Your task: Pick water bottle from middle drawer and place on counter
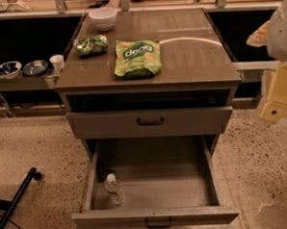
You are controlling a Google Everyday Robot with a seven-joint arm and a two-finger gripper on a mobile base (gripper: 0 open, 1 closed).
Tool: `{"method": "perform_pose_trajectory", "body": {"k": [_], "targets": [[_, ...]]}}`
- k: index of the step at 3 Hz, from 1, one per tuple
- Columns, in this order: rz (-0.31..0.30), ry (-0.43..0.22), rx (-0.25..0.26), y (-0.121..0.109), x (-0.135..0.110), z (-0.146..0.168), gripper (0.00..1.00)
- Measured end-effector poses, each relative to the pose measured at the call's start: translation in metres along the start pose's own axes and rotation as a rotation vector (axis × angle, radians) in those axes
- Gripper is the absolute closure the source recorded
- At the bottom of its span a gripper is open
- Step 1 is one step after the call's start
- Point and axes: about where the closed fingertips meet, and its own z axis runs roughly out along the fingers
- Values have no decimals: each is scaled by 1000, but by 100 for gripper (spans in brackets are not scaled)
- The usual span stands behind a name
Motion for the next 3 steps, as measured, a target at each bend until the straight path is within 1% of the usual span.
{"method": "perform_pose_trajectory", "body": {"k": [1,2,3], "targets": [[0,0,0,0,0,0,0],[-24,-98,-66,10,-19,43,0],[-74,-344,-243,67,-79,149,0]]}}
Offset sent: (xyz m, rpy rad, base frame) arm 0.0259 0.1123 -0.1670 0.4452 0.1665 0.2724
